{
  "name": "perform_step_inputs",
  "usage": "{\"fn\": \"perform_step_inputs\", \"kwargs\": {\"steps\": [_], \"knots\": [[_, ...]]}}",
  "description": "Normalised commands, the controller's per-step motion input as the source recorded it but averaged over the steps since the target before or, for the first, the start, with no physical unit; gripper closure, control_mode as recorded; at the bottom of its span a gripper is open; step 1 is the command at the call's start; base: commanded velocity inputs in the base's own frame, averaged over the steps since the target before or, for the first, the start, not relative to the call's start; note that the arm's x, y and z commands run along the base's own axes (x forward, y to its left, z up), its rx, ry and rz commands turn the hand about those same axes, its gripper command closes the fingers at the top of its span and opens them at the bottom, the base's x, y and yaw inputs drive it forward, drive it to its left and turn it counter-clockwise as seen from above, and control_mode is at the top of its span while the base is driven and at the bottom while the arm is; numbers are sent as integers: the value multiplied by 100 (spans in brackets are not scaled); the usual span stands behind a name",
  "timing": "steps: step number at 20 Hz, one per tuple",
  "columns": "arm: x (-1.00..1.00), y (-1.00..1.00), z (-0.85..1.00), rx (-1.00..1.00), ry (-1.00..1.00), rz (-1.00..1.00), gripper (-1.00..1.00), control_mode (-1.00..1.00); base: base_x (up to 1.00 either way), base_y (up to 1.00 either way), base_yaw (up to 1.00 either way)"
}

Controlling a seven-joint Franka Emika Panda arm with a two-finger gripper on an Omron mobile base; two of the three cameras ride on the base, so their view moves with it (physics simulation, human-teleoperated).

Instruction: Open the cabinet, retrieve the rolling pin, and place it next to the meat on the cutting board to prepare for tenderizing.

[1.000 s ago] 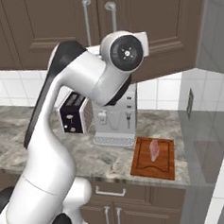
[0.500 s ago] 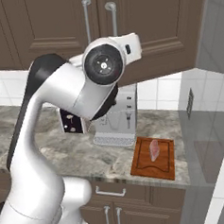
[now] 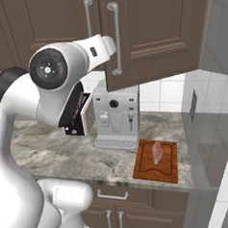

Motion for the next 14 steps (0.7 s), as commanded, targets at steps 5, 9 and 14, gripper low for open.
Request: {"fn": "perform_step_inputs", "kwargs": {"steps": [5, 9, 14], "knots": [[40, 63, -21, -12, 10, -5, -100, -100, 0, 0, 0], [20, 54, -33, -10, 1, 0, -100, -100, 0, 0, 0], [36, 33, -35, -13, 3, -1, -100, -100, 0, 0, 0]]}}
